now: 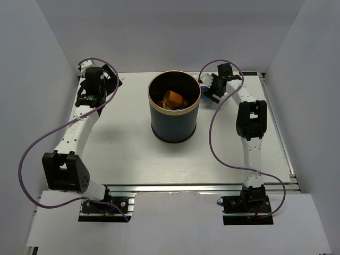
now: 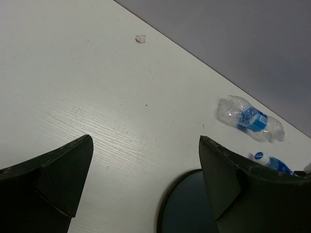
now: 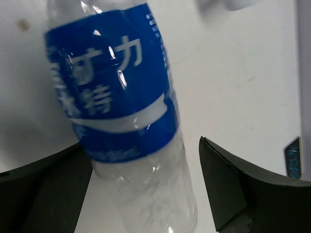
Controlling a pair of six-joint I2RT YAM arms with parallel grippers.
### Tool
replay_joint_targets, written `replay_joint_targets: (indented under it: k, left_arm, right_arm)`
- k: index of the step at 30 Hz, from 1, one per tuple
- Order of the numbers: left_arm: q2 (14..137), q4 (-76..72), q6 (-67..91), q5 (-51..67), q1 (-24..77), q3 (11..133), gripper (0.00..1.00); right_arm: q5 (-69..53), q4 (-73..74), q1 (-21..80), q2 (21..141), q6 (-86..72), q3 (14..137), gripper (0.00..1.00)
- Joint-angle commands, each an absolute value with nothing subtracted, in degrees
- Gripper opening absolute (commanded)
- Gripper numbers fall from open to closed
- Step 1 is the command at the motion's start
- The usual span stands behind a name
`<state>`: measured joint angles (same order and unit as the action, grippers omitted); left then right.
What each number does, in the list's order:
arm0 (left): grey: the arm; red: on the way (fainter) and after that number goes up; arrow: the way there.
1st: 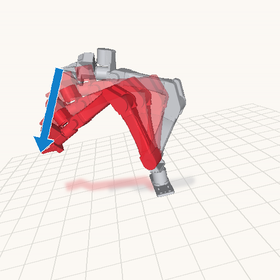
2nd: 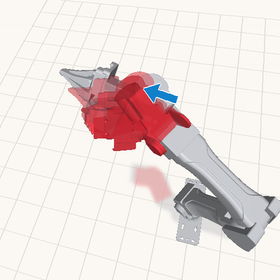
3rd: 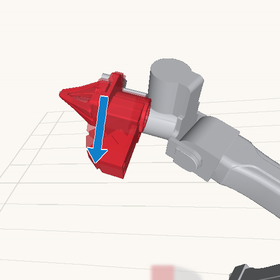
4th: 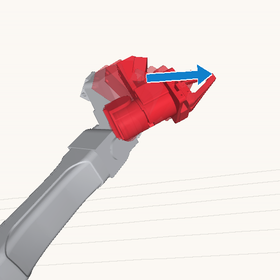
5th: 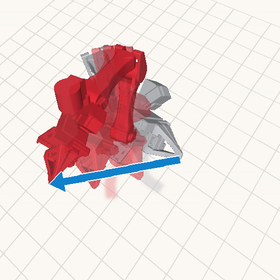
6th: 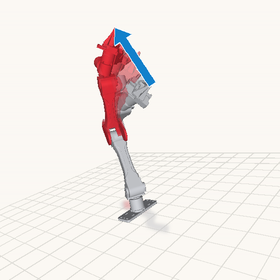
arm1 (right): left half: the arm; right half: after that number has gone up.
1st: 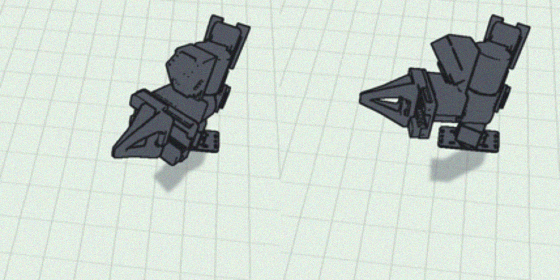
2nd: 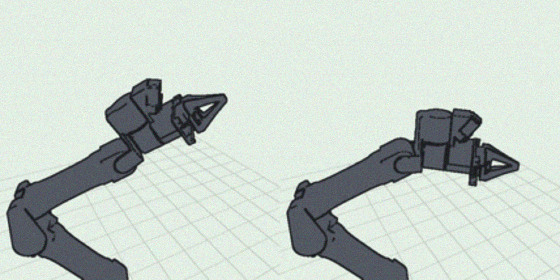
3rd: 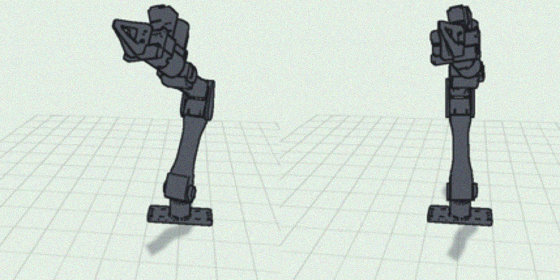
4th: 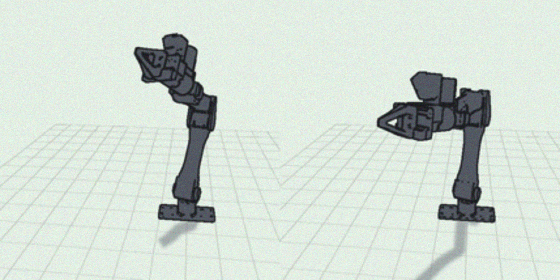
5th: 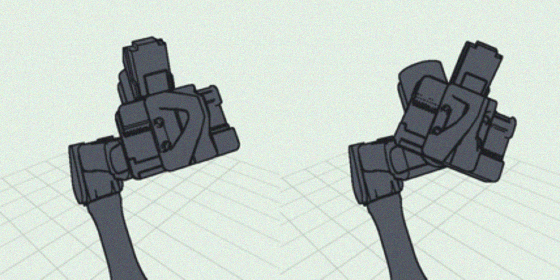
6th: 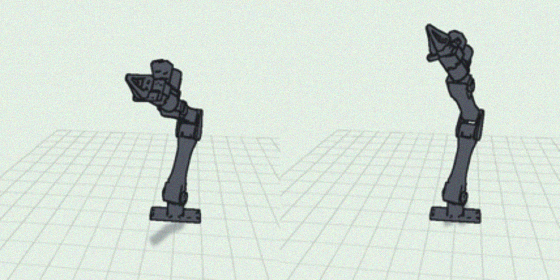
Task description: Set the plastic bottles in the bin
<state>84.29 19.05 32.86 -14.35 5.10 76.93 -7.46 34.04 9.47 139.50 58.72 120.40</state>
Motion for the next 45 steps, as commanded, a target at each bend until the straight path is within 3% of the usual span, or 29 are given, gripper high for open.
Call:
replay_joint_targets:
  k: [1,5,7,8,9,12,13,23,26,27,32,36,42,45]
  left_arm:
    - [84.0,18.2,33.0,-14.5,4.2,76.1,0.98]
    - [84.2,18.2,33.0,-14.4,4.0,75.8,0.98]
    - [84.1,18.0,33.1,-14.2,3.9,75.2,0.98]
    - [84.1,18.0,33.1,-14.2,4.0,75.1,0.98]
    - [84.1,18.1,33.3,-14.2,3.9,75.0,0.98]
    - [83.8,18.5,33.2,-13.8,3.9,74.7,0.98]
    - [83.6,18.6,33.2,-13.8,3.9,74.5,0.98]
    - [76.6,18.0,33.1,-12.9,3.9,69.5,0.98]
    - [74.5,17.8,32.8,-12.5,3.9,68.2,0.98]
    - [74.2,17.7,32.8,-12.2,3.9,67.9,0.98]
    - [73.1,17.7,32.5,-11.2,3.9,67.2,0.98]
    - [72.8,17.6,31.7,-10.5,3.9,66.1,0.98]
    - [72.3,18.8,31.2,-10.5,3.9,65.5,0.98]
    - [71.5,18.9,31.2,-9.4,3.9,64.5,0.98]
  right_arm:
    - [-4.1,26.6,9.1,141.0,56.4,121.7,0.89]
    - [-4.9,24.3,9.8,141.2,55.9,119.4,0.89]
    - [-5.7,23.8,9.9,140.5,54.9,117.9,0.82]
    - [-6.1,23.6,10.0,140.4,54.3,117.3,0.75]
    - [-6.4,23.3,9.9,139.5,53.7,116.7,0.52]
    - [-8.9,24.0,10.0,136.4,52.8,114.6,0.34]
    - [-9.7,24.5,9.9,135.4,52.6,113.6,0.33]
    - [-20.3,25.8,10.0,106.9,48.6,100.4,0.35]
    - [-22.8,23.4,9.9,98.7,38.3,100.4,0.35]
    - [-24.1,22.6,10.1,96.6,36.0,100.8,0.42]
    - [-37.9,10.5,11.1,86.9,17.0,99.0,0.39]
    - [-54.3,1.9,15.7,84.7,4.8,96.9,0.45]
    - [-52.8,2.7,24.5,86.5,5.1,97.6,0.52]
    - [-52.5,-1.7,25.0,88.5,0.5,95.5,0.61]
